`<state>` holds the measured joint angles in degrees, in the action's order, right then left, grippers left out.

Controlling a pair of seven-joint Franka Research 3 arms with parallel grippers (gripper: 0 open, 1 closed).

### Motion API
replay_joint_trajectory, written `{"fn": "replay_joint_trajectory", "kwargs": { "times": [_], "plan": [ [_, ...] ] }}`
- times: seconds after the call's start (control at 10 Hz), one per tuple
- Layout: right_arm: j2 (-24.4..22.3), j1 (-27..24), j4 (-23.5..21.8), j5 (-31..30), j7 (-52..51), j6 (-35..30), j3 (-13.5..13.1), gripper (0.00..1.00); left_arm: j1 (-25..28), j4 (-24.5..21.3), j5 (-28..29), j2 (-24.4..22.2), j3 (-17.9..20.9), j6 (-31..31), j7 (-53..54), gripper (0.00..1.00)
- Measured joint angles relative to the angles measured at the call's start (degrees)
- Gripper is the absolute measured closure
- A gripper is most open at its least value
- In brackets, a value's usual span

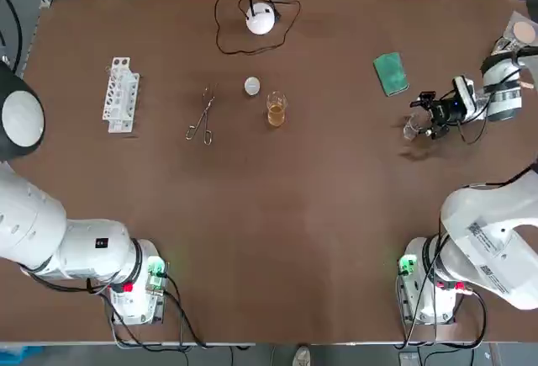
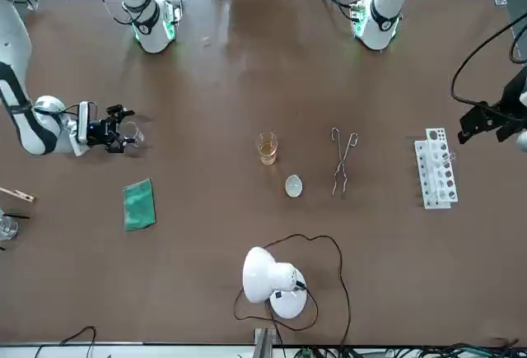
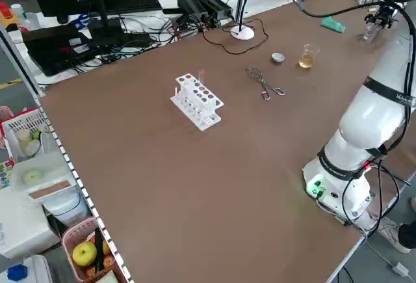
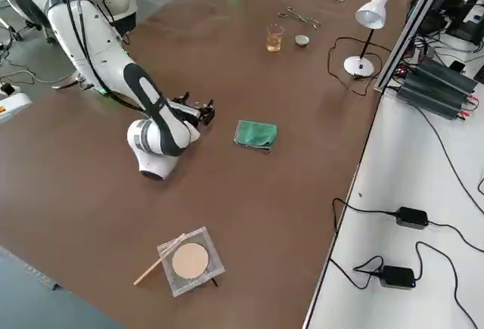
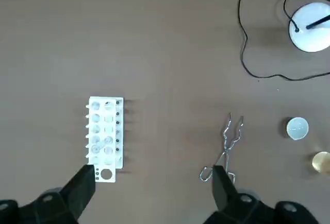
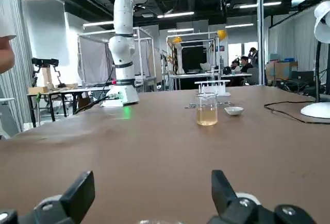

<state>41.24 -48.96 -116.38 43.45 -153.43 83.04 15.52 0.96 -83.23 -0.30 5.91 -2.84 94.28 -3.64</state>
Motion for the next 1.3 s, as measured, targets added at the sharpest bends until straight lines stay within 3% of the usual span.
{"fn": "replay_joint_trajectory", "kwargs": {
  "times": [0.5,0.8,1.3],
  "plan": [
    [-17.8,1.7,-1.0,0.0,24.9,-1.1,0.5,0.0,-0.1,0.0,0.0,0.0,0.0,0.0,0.0,0.0],
    [-26.5,5.9,-2.7,0.0,42.6,5.1,0.5,0.0,0.0,0.0,0.0,0.0,0.1,0.0,0.0,0.0],
    [-36.5,16.1,-2.9,0.0,73.2,15.8,0.8,0.0,0.1,0.0,0.0,0.0,0.1,0.0,0.0,0.0]
  ]
}}
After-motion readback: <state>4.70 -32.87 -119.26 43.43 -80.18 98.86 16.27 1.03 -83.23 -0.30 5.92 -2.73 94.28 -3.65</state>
